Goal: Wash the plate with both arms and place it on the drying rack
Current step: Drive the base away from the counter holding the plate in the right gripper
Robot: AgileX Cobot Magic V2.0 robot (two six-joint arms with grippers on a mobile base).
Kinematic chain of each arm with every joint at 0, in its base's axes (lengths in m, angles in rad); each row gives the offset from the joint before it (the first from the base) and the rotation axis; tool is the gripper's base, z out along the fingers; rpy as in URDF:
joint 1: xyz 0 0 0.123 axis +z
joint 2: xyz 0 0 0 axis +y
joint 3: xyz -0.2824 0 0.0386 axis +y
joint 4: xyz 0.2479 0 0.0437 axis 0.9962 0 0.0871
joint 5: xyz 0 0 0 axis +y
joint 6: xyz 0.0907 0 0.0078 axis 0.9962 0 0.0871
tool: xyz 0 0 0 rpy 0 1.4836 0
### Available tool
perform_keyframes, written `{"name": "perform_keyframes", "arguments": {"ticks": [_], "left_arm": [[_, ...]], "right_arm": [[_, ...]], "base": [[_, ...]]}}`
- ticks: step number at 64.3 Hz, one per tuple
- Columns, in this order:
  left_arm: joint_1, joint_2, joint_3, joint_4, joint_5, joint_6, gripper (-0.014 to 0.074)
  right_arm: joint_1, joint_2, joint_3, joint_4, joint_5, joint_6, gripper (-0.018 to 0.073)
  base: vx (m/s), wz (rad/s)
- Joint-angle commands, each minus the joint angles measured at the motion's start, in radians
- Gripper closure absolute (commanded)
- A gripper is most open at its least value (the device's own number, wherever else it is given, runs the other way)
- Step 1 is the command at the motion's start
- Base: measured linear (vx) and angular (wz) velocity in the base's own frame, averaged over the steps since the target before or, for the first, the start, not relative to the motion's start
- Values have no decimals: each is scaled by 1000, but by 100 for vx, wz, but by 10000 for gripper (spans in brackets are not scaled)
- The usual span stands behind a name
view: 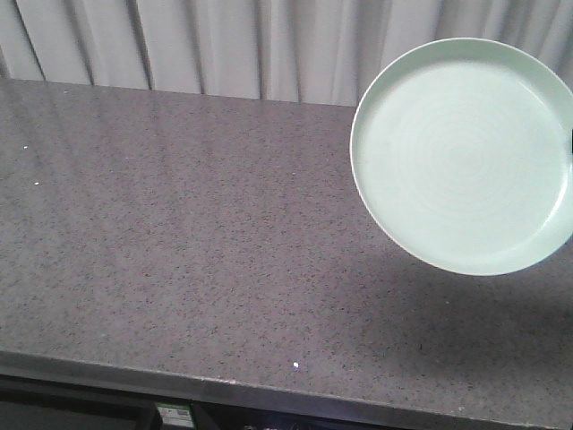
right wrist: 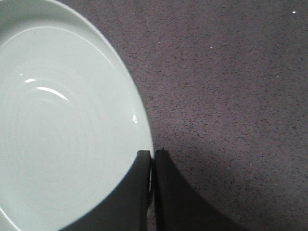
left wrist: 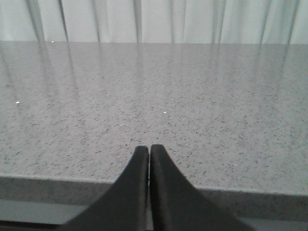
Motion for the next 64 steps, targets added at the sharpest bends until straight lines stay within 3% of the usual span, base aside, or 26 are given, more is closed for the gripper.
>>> {"name": "perform_keyframes", "arguments": {"ticks": [1, 64], "left_arm": [[-6, -13, 18, -5, -76, -3, 603], [-6, -13, 18, -5, -76, -3, 603]], "right_arm": [[-6, -16, -23, 49, -39, -6, 567], [-6, -16, -23, 49, -39, -6, 567]], "base": [[-7, 28], [-9, 35]]}}
